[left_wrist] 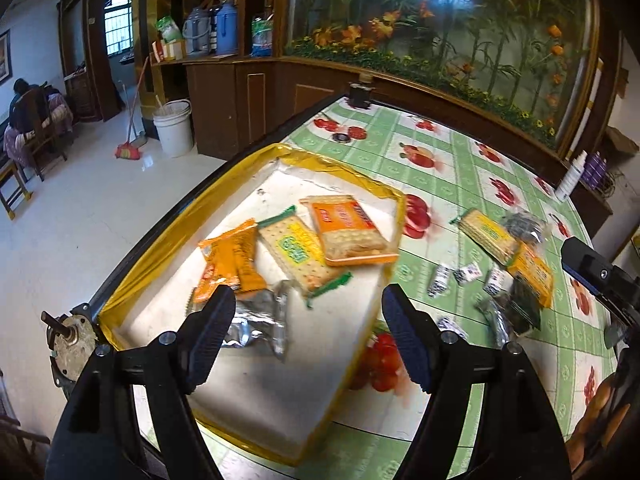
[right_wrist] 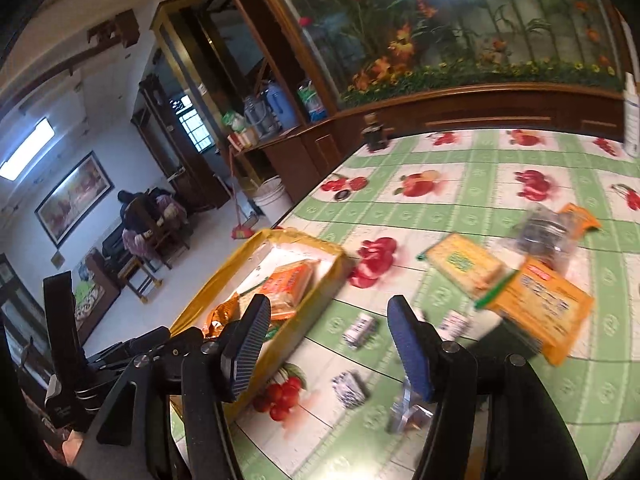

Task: Organize snacks
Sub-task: 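Open the right tool over the tray releasing the cracker pack while the left tool releases the orange bag, then move both tools back over the snacks on the table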

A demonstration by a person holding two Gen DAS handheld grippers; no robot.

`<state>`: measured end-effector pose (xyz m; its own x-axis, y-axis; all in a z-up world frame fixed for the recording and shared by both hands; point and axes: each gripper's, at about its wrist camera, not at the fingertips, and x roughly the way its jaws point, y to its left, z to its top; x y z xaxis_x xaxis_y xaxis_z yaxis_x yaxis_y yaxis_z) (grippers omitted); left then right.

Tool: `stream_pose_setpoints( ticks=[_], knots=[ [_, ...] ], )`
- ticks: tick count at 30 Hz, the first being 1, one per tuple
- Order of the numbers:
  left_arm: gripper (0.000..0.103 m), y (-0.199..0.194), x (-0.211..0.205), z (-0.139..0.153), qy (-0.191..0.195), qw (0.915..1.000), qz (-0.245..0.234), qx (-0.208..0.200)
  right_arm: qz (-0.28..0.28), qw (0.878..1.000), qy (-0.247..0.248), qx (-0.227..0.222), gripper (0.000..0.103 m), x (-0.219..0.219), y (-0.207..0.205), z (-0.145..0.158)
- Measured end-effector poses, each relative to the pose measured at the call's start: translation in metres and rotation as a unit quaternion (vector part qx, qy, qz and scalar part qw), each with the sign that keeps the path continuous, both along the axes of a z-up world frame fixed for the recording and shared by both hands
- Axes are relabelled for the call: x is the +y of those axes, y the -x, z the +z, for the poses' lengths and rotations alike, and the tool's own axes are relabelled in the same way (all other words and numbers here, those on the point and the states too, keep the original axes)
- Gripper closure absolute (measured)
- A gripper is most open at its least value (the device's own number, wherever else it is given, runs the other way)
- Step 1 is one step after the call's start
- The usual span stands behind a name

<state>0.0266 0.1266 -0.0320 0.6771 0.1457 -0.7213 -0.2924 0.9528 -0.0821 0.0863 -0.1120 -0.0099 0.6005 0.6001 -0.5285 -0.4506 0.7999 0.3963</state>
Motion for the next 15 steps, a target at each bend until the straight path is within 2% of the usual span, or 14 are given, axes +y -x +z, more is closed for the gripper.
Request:
stream_pose_setpoints(
  ticks=[7, 15],
  knots=[
    [0.027, 0.005, -0.039, 0.005, -0.021, 0.9993, -0.031, -0.006, -0.037, 0.999, -0.011, -0.009, 0.035, -0.05, 0.02, 0.001],
    [0.027, 0.002, -0.07, -0.009, -0.029, 0.9976, -0.06, 0.019, -0.079, 0.997, 0.004, -0.012, 0.032, -0.097, 0.04, -0.01]
  ],
)
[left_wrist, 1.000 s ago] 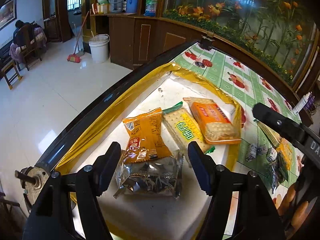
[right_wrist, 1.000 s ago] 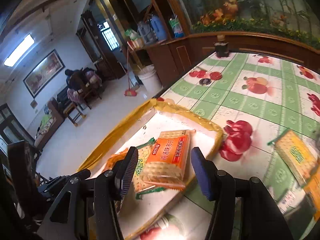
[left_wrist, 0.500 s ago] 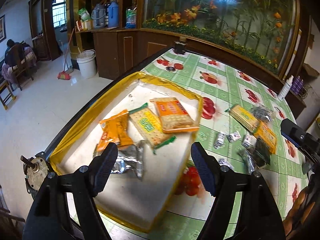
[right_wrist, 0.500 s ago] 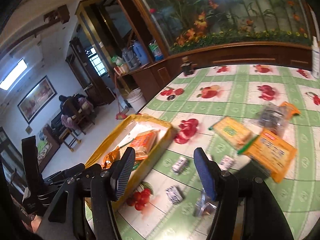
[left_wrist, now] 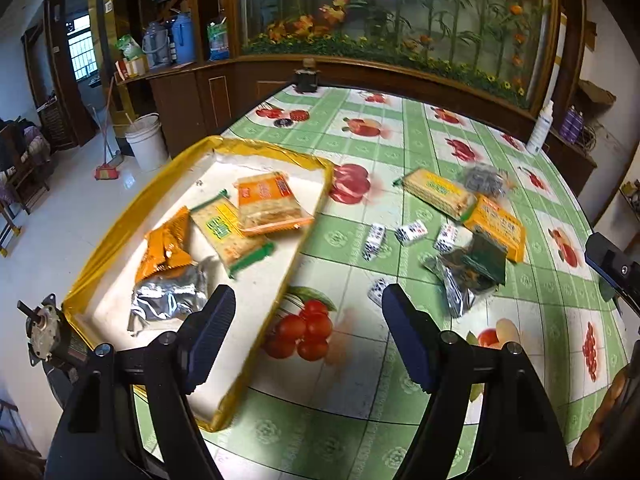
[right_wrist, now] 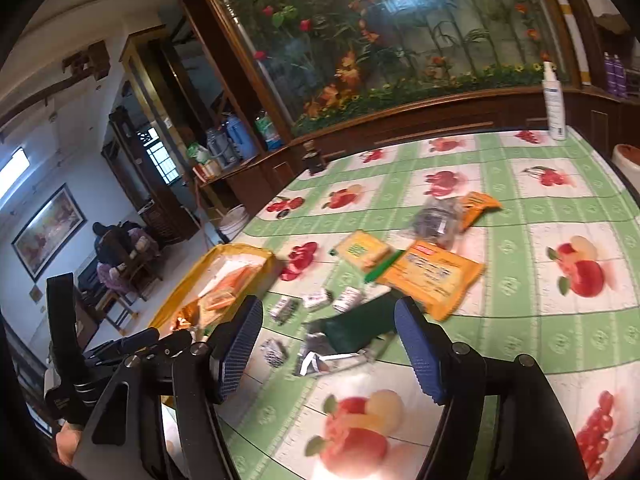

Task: Organize snacks
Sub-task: 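Move both tools back over the snacks on the table, then grasp the yellow cheese biscuit pack with the right tool while the left tool grasps the cow-print box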

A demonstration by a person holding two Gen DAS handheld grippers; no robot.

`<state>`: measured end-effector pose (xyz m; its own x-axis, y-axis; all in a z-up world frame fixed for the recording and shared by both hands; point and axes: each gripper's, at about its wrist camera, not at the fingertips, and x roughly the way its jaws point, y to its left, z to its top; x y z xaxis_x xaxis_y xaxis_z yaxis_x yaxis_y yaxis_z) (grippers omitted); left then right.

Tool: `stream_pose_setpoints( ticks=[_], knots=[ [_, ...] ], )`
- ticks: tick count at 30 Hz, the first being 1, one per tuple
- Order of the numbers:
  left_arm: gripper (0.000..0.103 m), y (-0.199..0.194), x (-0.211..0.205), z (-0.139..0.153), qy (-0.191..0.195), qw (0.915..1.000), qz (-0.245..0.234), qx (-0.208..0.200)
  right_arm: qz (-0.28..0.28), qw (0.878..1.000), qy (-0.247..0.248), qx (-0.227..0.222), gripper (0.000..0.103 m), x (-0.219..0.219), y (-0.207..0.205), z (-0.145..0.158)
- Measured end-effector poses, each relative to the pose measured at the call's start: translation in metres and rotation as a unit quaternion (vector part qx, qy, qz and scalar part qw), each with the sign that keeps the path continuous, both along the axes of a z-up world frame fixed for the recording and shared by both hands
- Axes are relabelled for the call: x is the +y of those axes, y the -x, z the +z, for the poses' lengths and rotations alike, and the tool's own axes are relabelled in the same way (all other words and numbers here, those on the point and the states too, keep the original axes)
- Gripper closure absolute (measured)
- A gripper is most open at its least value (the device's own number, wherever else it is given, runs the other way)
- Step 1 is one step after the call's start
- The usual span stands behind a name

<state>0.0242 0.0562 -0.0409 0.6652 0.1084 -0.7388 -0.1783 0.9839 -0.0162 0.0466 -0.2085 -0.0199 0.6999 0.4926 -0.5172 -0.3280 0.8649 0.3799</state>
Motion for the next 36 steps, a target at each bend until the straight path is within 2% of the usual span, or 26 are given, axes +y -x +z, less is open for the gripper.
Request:
stream_pose_setpoints(
  ticks=[9, 13, 22, 28, 32, 36],
  knots=[
    [0.027, 0.002, -0.016, -0.025, 0.012, 0.9991, -0.021, 0.035, -0.015, 0.999, 0.017, 0.033, 0.031, -0.026, 0.006, -0.027],
    [0.027, -0.002, -0.024, -0.032, 0.0, 0.9987, -0.026, 0.044, -0.011, 0.999, 0.028, 0.041, 0.031, -0.024, 0.008, -0.036],
    [0.027, -0.012, -0.044, -0.047, 0.002, 0.9965, -0.052, 0.066, -0.007, 0.997, 0.048, 0.057, 0.031, -0.015, 0.001, -0.046],
    [0.027, -0.022, -0.042, -0.054, 0.015, 0.9956, -0.054, 0.075, -0.014, 0.995, 0.07, 0.073, 0.03, -0.008, -0.018, -0.055],
    [0.027, -0.031, -0.035, -0.059, 0.019, 0.9956, -0.05, 0.077, -0.019, 0.994, 0.088, 0.067, 0.03, -0.007, -0.038, -0.052],
    [0.027, -0.038, -0.027, -0.066, 0.039, 0.995, -0.046, 0.08, -0.021, 0.993, 0.106, 0.057, 0.03, -0.01, -0.062, -0.048]
  ],
)
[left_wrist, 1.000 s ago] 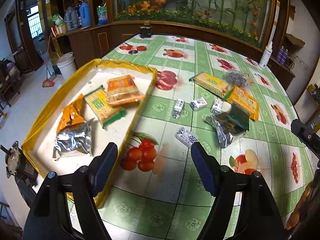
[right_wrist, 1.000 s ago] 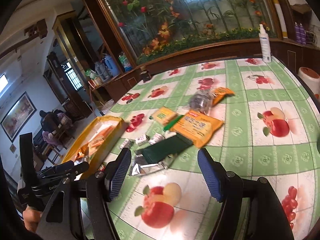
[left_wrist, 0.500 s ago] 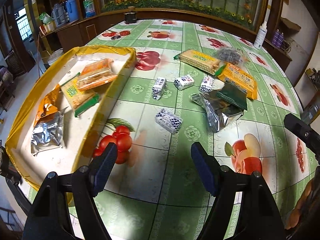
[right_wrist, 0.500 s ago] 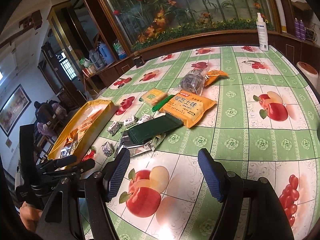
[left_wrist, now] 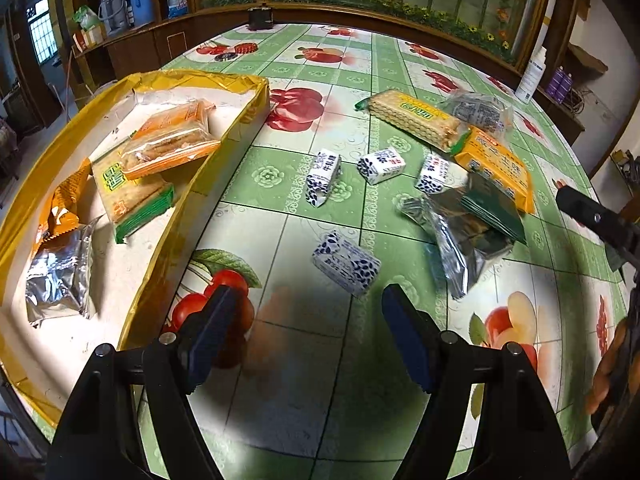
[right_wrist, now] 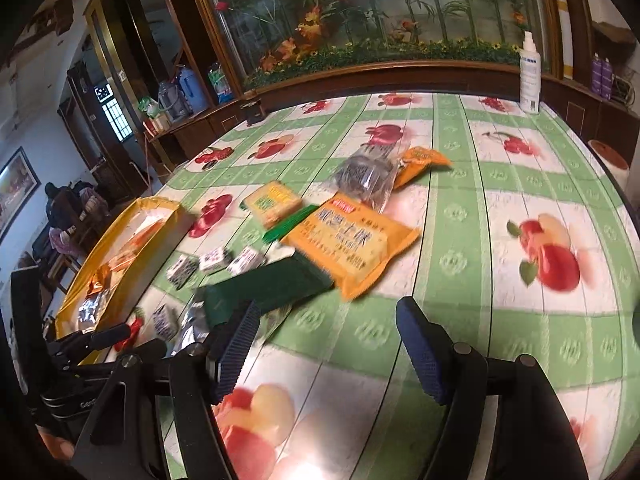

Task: Organize snacks
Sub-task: 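Grasp the yellow cheese biscuit pack with the right tool while the left tool grasps the cow-print box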

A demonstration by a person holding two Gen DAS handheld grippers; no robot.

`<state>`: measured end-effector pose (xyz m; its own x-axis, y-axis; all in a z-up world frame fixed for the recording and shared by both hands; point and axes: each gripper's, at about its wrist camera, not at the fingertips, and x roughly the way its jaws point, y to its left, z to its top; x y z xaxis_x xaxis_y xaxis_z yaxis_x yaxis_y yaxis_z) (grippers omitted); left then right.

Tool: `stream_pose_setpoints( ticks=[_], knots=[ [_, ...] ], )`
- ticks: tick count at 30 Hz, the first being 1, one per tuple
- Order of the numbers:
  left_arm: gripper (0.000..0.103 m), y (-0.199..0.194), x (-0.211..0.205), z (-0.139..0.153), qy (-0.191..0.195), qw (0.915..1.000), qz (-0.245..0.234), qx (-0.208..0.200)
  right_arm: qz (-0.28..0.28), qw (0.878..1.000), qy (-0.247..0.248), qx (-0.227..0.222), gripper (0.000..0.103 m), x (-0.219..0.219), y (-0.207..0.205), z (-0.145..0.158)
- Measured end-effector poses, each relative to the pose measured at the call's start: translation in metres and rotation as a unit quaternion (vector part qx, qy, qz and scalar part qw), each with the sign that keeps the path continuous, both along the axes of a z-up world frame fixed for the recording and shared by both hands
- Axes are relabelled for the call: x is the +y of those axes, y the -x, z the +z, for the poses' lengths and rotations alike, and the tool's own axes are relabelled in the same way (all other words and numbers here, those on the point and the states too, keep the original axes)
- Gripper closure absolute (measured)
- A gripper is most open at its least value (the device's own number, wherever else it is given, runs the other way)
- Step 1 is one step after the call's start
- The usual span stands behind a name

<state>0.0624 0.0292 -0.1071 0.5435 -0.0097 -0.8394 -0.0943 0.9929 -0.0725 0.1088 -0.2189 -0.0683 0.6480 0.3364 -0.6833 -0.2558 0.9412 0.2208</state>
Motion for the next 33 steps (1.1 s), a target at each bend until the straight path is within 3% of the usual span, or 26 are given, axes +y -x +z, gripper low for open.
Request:
stream_pose_setpoints(
  ticks=[7, 14, 18, 21, 24, 27, 33],
  knots=[
    [0.027, -0.013, -0.005, 0.0, 0.005, 0.9999, -0.007, -0.005, 0.009, 1.0, 0.015, 0.004, 0.03, -0.001, -0.039, -0.005],
    [0.029, -0.019, -0.02, -0.003, -0.036, 0.9989, -0.028, -0.012, 0.03, 0.998, 0.049, 0.008, 0.03, 0.013, -0.065, -0.014],
    [0.037, -0.014, -0.019, -0.002, -0.033, 0.9982, -0.044, -0.021, 0.061, 0.995, 0.072, 0.024, 0.029, 0.023, -0.079, -0.022],
    [0.044, -0.013, -0.014, 0.0, -0.024, 0.9984, -0.046, -0.023, 0.079, 0.991, 0.105, 0.013, 0.027, 0.033, -0.083, -0.026],
    [0.051, -0.012, -0.009, 0.0, -0.015, 0.9985, -0.047, -0.026, 0.083, 0.991, 0.107, 0.011, 0.027, 0.034, -0.087, -0.027],
    [0.052, -0.01, -0.004, 0.001, 0.0, 0.9984, -0.051, -0.027, 0.084, 0.991, 0.099, 0.022, 0.028, 0.032, -0.087, -0.028],
    [0.062, -0.007, 0.001, 0.002, 0.006, 0.9983, -0.051, -0.028, 0.084, 0.99, 0.105, 0.04, 0.055, 0.025, -0.067, -0.026]
  ],
)
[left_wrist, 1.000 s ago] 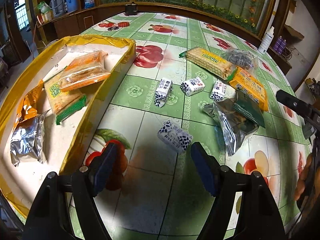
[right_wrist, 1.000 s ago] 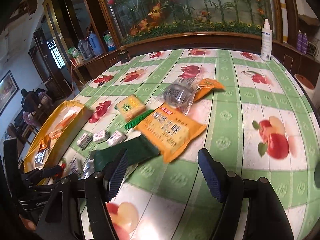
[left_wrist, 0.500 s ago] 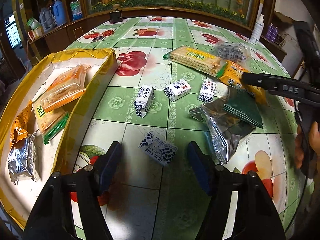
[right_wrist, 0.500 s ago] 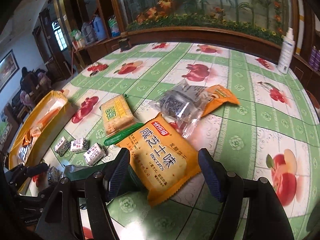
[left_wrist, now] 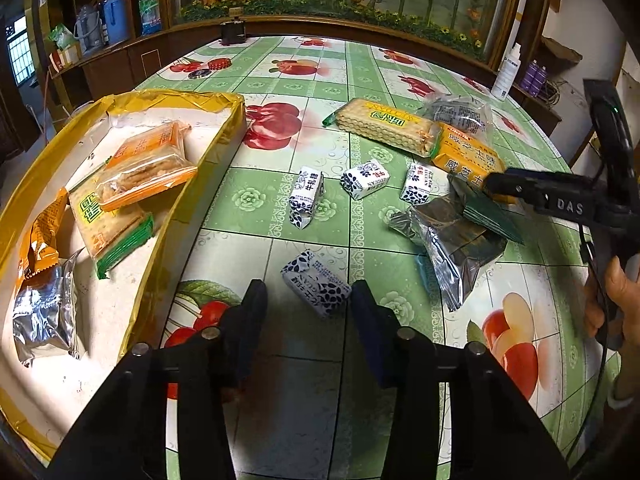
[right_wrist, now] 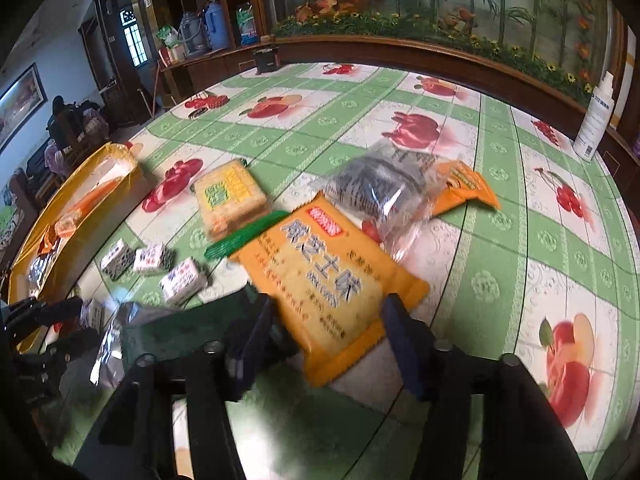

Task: Organize snacks
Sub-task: 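Grasp the yellow cheese biscuit pack with the right tool while the left tool grasps the cow-print box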

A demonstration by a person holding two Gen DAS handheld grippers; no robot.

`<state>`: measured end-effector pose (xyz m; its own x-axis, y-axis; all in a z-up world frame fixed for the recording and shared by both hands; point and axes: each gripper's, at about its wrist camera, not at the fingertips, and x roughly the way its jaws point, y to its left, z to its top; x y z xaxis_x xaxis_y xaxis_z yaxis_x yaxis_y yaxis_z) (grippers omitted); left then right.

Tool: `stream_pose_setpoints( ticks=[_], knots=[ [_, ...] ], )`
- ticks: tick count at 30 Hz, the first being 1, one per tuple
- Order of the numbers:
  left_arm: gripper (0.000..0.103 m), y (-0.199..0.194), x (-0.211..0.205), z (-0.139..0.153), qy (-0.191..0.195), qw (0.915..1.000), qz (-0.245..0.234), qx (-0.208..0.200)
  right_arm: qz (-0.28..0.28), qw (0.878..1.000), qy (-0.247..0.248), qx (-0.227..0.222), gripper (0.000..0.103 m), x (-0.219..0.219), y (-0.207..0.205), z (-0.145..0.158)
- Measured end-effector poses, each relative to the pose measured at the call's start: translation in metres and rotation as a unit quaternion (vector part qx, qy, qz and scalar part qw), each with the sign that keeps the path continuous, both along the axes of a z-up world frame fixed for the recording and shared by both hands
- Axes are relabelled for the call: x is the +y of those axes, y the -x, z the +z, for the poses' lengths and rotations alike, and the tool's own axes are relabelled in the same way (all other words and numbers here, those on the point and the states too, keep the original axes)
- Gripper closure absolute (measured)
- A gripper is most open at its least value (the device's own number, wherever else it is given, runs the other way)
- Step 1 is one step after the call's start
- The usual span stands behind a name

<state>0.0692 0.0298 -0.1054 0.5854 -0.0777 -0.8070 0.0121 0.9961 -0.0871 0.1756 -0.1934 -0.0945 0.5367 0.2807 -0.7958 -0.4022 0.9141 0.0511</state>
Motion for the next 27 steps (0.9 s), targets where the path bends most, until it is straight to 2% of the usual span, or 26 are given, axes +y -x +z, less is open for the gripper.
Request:
stream_pose_setpoints(
  ticks=[3, 5, 7, 10, 13, 15, 21, 24, 25, 27],
  knots=[
    [0.062, 0.0, 0.0, 0.0, 0.004, 1.0, -0.001, 0.0, -0.006, 1.0, 0.002, -0.012, 0.053, -0.005, 0.006, 0.003],
    [0.062, -0.002, -0.001, 0.0, 0.002, 1.0, 0.0, 0.002, -0.005, 1.0, 0.003, -0.023, 0.04, -0.005, 0.004, 0.007],
    [0.059, -0.003, -0.002, 0.0, 0.0, 1.0, 0.001, 0.004, 0.001, 0.999, -0.001, -0.036, 0.035, -0.004, -0.001, 0.012],
    [0.059, -0.006, -0.006, 0.0, -0.008, 0.9999, 0.0, 0.006, 0.021, 0.998, 0.013, -0.053, 0.033, 0.007, -0.014, 0.016],
    [0.059, -0.009, -0.008, -0.001, -0.011, 0.9999, 0.0, 0.007, 0.048, 0.998, 0.034, -0.033, 0.032, 0.02, -0.031, 0.007],
    [0.059, -0.01, -0.009, -0.001, -0.012, 0.9999, -0.001, 0.005, 0.057, 0.997, 0.031, -0.033, 0.023, 0.023, -0.036, 0.004],
    [0.059, -0.009, -0.009, -0.001, -0.011, 0.9999, -0.006, 0.003, 0.071, 0.997, 0.007, -0.004, 0.022, 0.019, -0.031, -0.002],
    [0.059, -0.01, -0.008, -0.001, -0.007, 0.9999, -0.009, 0.003, 0.1, 0.995, 0.022, 0.001, 0.018, 0.026, -0.023, -0.01],
    [0.059, -0.01, -0.007, -0.001, -0.004, 0.9999, -0.009, 0.003, 0.101, 0.994, 0.037, -0.002, 0.019, 0.03, -0.023, -0.014],
    [0.062, -0.011, -0.004, 0.0, 0.004, 1.0, -0.005, 0.003, 0.091, 0.995, 0.037, -0.003, 0.022, 0.034, -0.024, -0.014]
  ],
)
